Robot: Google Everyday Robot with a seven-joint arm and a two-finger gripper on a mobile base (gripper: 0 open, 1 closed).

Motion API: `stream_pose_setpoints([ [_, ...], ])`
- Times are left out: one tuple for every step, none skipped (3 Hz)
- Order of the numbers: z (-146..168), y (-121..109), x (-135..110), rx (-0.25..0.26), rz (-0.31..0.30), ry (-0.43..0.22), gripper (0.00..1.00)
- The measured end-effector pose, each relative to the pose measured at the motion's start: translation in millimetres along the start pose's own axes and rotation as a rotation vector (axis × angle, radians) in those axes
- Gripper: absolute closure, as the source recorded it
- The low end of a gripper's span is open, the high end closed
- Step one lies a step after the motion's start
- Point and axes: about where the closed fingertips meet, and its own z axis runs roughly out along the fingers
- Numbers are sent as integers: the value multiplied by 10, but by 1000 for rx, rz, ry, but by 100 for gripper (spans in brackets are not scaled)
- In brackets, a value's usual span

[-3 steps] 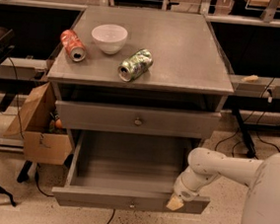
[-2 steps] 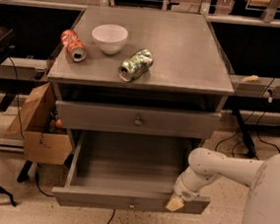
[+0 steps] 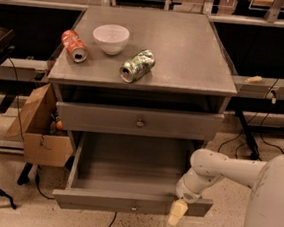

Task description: Open middle drawer

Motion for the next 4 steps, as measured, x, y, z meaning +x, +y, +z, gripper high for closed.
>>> stream_pose_setpoints([
  [0,1,0,0,0,0,0],
  [39,106,-41,-32,-58,9,0],
  [213,380,-193,-106,-187,53,0],
  [233,390,-246,-116,-216,62,0],
])
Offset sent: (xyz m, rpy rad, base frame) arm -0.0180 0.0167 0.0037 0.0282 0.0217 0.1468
